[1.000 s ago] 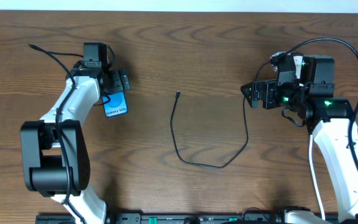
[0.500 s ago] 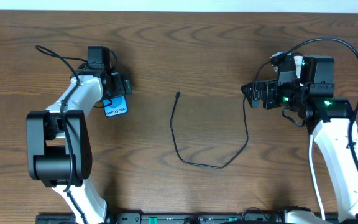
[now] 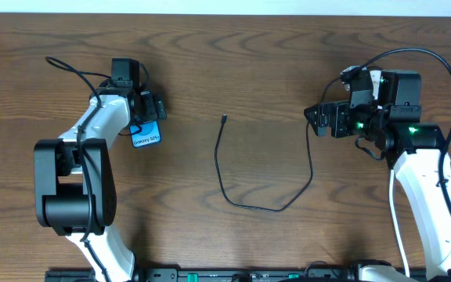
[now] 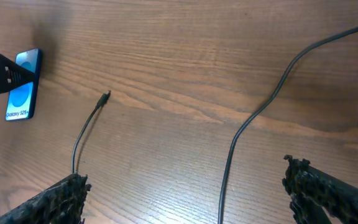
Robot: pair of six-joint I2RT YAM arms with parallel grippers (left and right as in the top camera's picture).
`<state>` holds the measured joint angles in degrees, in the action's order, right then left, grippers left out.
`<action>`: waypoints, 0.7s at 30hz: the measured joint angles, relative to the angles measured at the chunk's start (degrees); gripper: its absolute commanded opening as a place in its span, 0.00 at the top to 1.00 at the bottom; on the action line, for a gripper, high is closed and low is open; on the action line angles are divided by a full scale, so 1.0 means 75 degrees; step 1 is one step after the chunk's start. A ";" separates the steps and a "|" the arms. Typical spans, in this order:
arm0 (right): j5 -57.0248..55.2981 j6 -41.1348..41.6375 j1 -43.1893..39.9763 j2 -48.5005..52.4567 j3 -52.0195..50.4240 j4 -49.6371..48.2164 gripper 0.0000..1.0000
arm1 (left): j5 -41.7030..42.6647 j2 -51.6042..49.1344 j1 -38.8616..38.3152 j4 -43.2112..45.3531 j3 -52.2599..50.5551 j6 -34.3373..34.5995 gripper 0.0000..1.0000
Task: Plug charger to phone and switch on socket
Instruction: 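Lift the blue phone with the left gripper and tilt it upright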
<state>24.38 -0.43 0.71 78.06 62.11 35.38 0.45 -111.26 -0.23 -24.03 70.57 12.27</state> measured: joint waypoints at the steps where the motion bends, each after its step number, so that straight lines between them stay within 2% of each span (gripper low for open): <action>1: 0.0000 0.0000 0.0000 0.0000 0.0000 0.0000 0.01 | 0.0000 0.0000 0.0000 -0.0003 0.0000 0.0000 0.03; 15: -0.0003 0.0000 0.0000 0.0000 0.0000 0.0006 0.01 | -0.0204 -0.0431 -0.0035 0.0149 0.0125 0.0035 0.03; 21: -0.0003 0.0000 0.0000 0.0000 0.0000 0.0003 0.01 | -0.0289 -0.0504 -0.0085 0.0262 0.0189 0.0175 0.08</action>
<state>24.36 -0.43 0.71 78.06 62.11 35.40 -1.72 -115.04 -0.86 -22.06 71.99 13.58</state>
